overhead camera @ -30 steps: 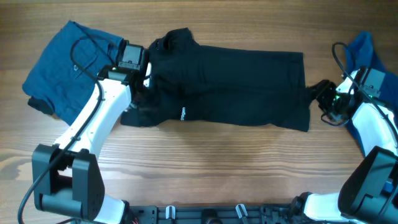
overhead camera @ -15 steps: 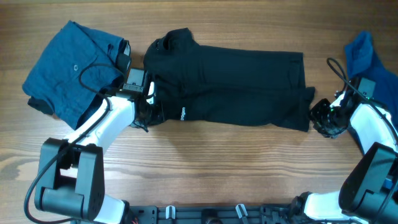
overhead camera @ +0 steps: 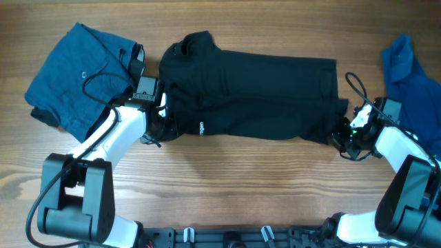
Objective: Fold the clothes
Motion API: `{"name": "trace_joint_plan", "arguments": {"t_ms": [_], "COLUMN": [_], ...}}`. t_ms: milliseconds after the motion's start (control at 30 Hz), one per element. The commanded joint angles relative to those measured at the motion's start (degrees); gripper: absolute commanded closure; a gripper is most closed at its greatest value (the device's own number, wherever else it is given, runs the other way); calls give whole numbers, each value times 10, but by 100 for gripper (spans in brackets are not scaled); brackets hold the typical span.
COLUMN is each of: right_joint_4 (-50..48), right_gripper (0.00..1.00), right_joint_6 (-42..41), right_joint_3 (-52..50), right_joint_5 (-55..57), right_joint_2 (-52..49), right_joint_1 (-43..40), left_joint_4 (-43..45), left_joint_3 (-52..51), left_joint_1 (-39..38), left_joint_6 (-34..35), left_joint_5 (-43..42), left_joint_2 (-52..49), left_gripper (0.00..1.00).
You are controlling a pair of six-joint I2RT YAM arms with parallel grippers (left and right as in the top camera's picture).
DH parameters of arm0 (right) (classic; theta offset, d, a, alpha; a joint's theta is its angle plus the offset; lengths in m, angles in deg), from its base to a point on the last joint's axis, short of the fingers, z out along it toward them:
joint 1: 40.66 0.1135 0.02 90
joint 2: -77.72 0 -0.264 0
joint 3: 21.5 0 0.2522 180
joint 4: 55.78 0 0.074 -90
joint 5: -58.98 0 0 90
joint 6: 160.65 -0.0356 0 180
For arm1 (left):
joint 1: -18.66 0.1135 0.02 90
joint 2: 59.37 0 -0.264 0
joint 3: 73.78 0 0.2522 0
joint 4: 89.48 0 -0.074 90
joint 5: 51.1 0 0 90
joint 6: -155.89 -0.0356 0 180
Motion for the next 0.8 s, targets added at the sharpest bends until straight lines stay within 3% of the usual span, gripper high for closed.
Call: {"name": "trace_joint_plan", "arguments": {"t_ms": [0, 100, 333, 500, 600, 633, 700, 767], "right_joint_4": [30, 55, 76, 88, 110, 114, 117, 118], "right_gripper": [96, 96, 96, 96, 69, 54, 47, 46], "right_joint_6": [-18, -48, -38, -36, -37, -38, -68, -90], "right_joint_3": [15, 43, 104, 104, 104, 104, 107, 120], "right_joint_5": [120, 186, 161, 155, 153, 172, 210, 206], "right_joint_2": [-1, -1, -1, -1, -1, -1, -1, -1], "right_joint_1": [-13, -45, -104, -103, -103, -105, -111, -125], "left_joint_4": [-7, -28, -78, -105, -108, -108, -108, -127], "left_joint_3": [-4, -1, 7, 7, 7, 8, 13, 36], "left_joint_1": [4, 13, 84, 86, 86, 86, 86, 79], "left_joint_6": [3, 3, 0, -2, -3, -3, -16, -59], "left_joint_5": [12, 20, 12, 7, 5, -5, -32, -75], "left_joint_2": [0, 0, 49, 56, 56, 56, 59, 73], "left_gripper": [96, 96, 96, 96, 96, 96, 92, 85]}}
